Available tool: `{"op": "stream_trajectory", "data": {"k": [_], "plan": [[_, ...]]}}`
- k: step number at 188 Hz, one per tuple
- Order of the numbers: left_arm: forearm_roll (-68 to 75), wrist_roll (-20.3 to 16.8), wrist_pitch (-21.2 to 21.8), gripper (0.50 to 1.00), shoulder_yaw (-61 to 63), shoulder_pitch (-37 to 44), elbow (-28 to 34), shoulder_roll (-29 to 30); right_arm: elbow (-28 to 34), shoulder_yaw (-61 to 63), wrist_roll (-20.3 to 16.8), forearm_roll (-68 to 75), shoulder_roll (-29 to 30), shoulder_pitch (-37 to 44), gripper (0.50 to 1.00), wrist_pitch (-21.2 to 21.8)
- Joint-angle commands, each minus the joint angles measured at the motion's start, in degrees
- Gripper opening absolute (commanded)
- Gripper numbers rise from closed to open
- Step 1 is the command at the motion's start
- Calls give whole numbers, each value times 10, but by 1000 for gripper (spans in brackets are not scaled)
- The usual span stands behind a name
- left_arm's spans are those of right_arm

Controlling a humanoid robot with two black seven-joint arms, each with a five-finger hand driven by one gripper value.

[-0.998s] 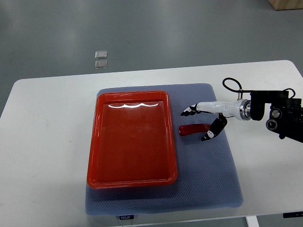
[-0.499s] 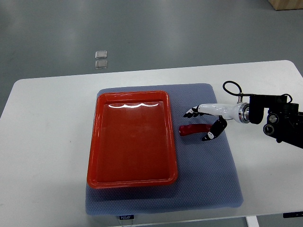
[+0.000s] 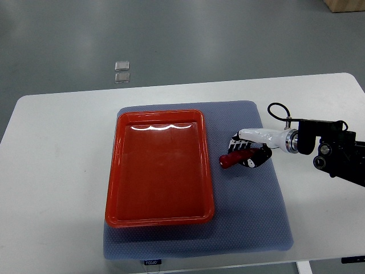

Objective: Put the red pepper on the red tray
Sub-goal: 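Close the right hand fingers around the red pepper, then lift the pepper with the right hand and carry it over the tray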

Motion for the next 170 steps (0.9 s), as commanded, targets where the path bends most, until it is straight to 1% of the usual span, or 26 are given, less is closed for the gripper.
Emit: {"op": "stream_trajectory", "data": {"k": [1,30,58,88,97,98,109,124,134,138,155,167,168,170], "plan": [[0,0,0,1000,0,-1,0,0,0,1,-1,1,-6,4,500,1],[0,0,0,1000,1,0,1,0,8,2,-1,10,-36,51,500,18],[0,0,0,1000,2,0,1,0,19,1,-1,12,-51,70,500,19],[0,0,0,1000,1,-1,-2,0,19,1,-1,21,-47,115,500,24],[0,0,0,1000,1,-1,-2,0,19,1,-1,21,-47,115,500,24],[0,0,0,1000,1,0,-2,0,19,0,-2,29,-43,138,500,26],[0,0,0,1000,1,-1,-1,0,17,-2,-2,38,-33,161,500,29],[0,0,0,1000,1,-1,1,0,13,-15,-4,42,-2,189,500,31],[0,0,0,1000,2,-2,1,0,7,-47,-5,42,30,208,500,31],[0,0,0,1000,2,-2,1,0,-2,-63,-5,42,51,222,500,29],[0,0,0,1000,1,-2,1,0,-42,-86,-5,42,102,239,500,24],[0,0,0,1000,1,-2,1,0,-46,-87,-5,42,108,240,500,24],[0,0,0,1000,1,-2,1,0,-63,-90,-5,42,138,241,500,23],[0,0,0,1000,1,-2,1,0,-67,-90,-5,42,145,241,500,23]]}}
